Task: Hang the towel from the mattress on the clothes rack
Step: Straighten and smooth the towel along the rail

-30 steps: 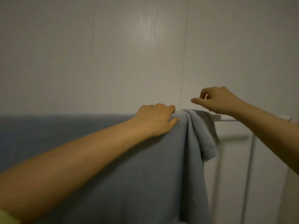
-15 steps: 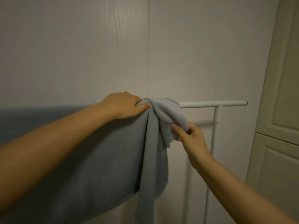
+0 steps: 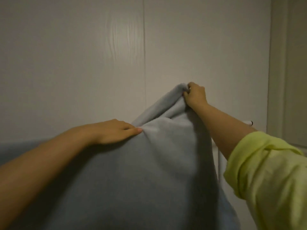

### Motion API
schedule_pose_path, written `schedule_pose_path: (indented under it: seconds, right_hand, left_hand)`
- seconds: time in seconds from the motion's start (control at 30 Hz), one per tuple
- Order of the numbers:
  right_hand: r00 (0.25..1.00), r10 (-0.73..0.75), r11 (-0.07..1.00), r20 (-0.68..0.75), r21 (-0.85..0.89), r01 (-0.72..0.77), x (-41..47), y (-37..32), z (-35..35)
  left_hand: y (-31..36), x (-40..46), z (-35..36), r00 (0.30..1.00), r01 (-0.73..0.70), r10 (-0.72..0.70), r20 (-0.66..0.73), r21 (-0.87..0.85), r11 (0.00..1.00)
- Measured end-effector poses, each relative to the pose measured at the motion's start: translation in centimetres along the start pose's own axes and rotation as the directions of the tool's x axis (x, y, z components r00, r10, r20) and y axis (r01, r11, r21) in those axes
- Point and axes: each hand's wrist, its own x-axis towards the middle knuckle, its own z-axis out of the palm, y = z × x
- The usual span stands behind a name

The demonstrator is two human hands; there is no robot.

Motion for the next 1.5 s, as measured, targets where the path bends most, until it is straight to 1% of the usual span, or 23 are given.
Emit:
schedule_pose_path:
  seconds: [0.03, 0.07, 0.1, 0.13, 0.2, 0.27, 0.37, 0.47, 0.57, 0.67, 0.73, 0.8, 0.83, 0.87, 0.93, 0.97, 1.0, 1.07, 1.13, 1.23, 1.3, 1.4, 1.5]
  right_hand:
    - [0.975, 0.055, 0.973, 0.216, -0.232, -0.004, 0.0, 0.6, 0.8]
    - [0.914, 0.136, 0.915, 0.382, -0.402, 0.032, -0.3, 1.2, 1.4]
    - [0.861, 0.19, 0.878, 0.472, -0.474, 0.066, -0.7, 1.6, 1.5]
    - [0.846, 0.184, 0.873, 0.501, -0.479, 0.094, -1.1, 2.1, 1.2]
    - [0.908, 0.068, 0.907, 0.414, -0.406, 0.117, -1.9, 3.0, -0.2]
    - [0.929, -0.032, 0.947, 0.369, -0.286, 0.147, -2.8, 4.3, -2.1]
    - [0.801, -0.094, 0.985, 0.591, -0.06, 0.16, -5.0, 6.0, -6.3]
    - [0.665, -0.219, 0.974, 0.714, 0.124, 0.187, -6.2, 8.0, -8.3]
    - [0.717, -0.307, 0.951, 0.626, 0.218, 0.217, -6.4, 9.8, -8.1]
    - [0.79, -0.285, 0.958, 0.543, 0.177, 0.224, -5.1, 9.9, -7.6]
    - [0.85, -0.29, 0.956, 0.44, 0.098, 0.276, -3.9, 9.3, -6.9]
    - [0.912, -0.305, 0.952, 0.274, 0.077, 0.296, -2.9, 8.3, -6.1]
    - [0.925, -0.288, 0.957, 0.249, 0.045, 0.286, -2.4, 7.9, -5.7]
    - [0.918, -0.249, 0.961, 0.31, -0.043, 0.275, -1.9, 7.6, -5.4]
    - [0.828, -0.077, 0.897, 0.556, -0.323, 0.301, -1.9, 7.2, -4.9]
    - [0.795, -0.017, 0.86, 0.606, -0.397, 0.321, -2.0, 7.1, -4.9]
    - [0.789, -0.01, 0.863, 0.614, -0.394, 0.318, -2.4, 6.9, -5.0]
    - [0.806, -0.11, 0.93, 0.582, -0.225, 0.29, -3.3, 6.4, -5.7]
    - [0.773, -0.148, 0.958, 0.617, -0.104, 0.267, -4.6, 5.9, -6.6]
    - [0.722, -0.075, 0.925, 0.688, -0.223, 0.308, -6.5, 5.6, -6.7]
    - [0.75, -0.065, 0.886, 0.658, -0.307, 0.346, -7.6, 5.3, -6.0]
    - [0.793, -0.2, 0.858, 0.576, -0.287, 0.425, -10.0, 2.9, -5.3]
    - [0.755, -0.349, 0.856, 0.555, -0.139, 0.498, -12.0, -0.4, -3.6]
  left_hand:
    - [-0.1, 0.2, -0.1, 1.0, 0.002, -0.001, 0.024, -0.02, 1.0]
    - [-0.2, 0.3, -0.3, 0.999, 0.0, 0.002, 0.048, -0.039, 0.999]
    - [-0.2, 0.3, -0.6, 0.998, 0.001, 0.002, 0.065, -0.054, 0.999]
    - [0.1, 0.3, -0.6, 0.997, -0.004, 0.009, 0.074, -0.056, 0.998]
    - [0.8, 0.3, -0.4, 0.997, -0.074, 0.074, 0.025, -0.017, 0.997]
    - [1.9, 0.4, 0.0, 0.977, -0.185, 0.183, -0.109, -0.007, 0.983]
    - [3.4, 0.9, 0.7, 0.941, -0.251, 0.257, -0.221, 0.054, 0.966]
    - [3.4, 1.5, 1.1, 0.94, -0.265, 0.28, -0.194, 0.102, 0.959]
    - [2.7, 1.9, 1.1, 0.956, -0.258, 0.265, -0.126, 0.066, 0.964]
    - [2.2, 2.6, 0.7, 0.965, -0.231, 0.231, -0.122, 0.013, 0.973]
    - [2.2, 3.2, 0.3, 0.962, -0.224, 0.225, -0.154, 0.027, 0.974]
    - [2.2, 3.9, 0.0, 0.943, -0.205, 0.215, -0.254, 0.063, 0.977]
    - [2.2, 4.1, -0.2, 0.94, -0.176, 0.19, -0.283, 0.073, 0.982]
    - [2.2, 4.2, -0.4, 0.951, -0.139, 0.155, -0.268, 0.075, 0.987]
    - [2.4, 4.2, -0.4, 0.985, -0.078, 0.082, -0.151, 0.038, 0.996]
    - [2.5, 4.0, -0.4, 0.989, -0.063, 0.064, -0.13, 0.014, 0.998]
    - [2.7, 3.8, -0.4, 0.985, -0.059, 0.057, -0.161, -0.01, 0.998]
    - [2.9, 3.2, -0.5, 0.951, -0.08, 0.067, -0.303, -0.031, 0.996]
    - [3.2, 2.3, -0.1, 0.949, -0.108, 0.093, -0.302, -0.032, 0.994]
    - [3.7, 1.6, 1.0, 0.968, -0.102, 0.125, -0.219, 0.115, 0.988]
    - [3.7, 0.9, 1.5, 0.955, -0.051, 0.117, -0.272, 0.24, 0.97]
    - [2.5, -0.7, 1.3, 0.885, -0.003, 0.163, -0.437, 0.344, 0.939]
    - [0.5, -3.5, 1.2, 0.821, 0.043, 0.162, -0.548, 0.342, 0.939]
